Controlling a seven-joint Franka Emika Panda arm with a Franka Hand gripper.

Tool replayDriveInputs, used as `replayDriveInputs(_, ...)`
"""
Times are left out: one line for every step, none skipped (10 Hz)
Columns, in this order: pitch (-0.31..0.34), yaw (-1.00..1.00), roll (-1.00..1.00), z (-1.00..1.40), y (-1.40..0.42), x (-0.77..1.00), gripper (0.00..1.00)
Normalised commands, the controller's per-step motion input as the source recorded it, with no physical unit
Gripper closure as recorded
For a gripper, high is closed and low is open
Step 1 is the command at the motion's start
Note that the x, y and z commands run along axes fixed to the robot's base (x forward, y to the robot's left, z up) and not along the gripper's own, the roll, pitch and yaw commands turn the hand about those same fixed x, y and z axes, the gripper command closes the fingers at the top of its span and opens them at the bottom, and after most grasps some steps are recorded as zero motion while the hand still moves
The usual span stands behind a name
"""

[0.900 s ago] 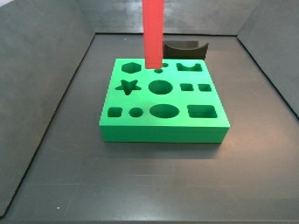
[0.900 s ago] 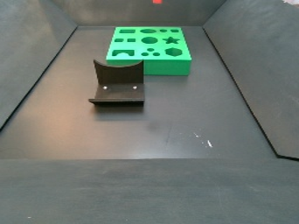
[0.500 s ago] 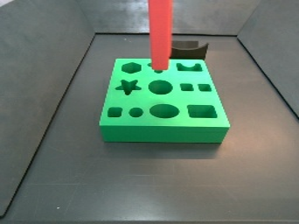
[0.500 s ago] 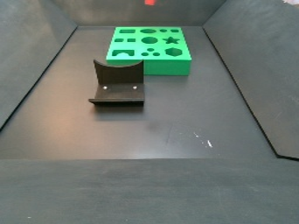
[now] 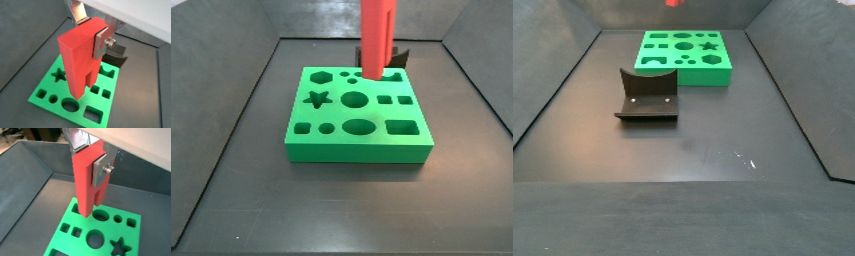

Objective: Insert the double-square object.

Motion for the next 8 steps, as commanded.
replayDriveInputs(0.36,-0.26,0.21,-0.27,0.02,0.45,1.0)
replayDriveInputs(0.431,-0.27,0.17,-0.17,0.03,0.33,1.0)
replayDriveInputs(0.481,-0.31,0.14,-0.07,0.06,0.22,1.0)
replayDriveInputs(0.49,-0.39,0.11,-0.03,0.07,0.11,1.0)
replayDriveInputs(0.494,-0.46,0.08,0.0,0.03,0.02,1.0)
replayDriveInputs(0.43,-0.61,0.05,0.0,0.02,0.0,1.0)
replayDriveInputs(0.331,-0.75,0.0,0.05,0.1,0.0,1.0)
replayDriveInputs(0.231,-0.81,-0.02,0.19,0.06,0.0,1.0)
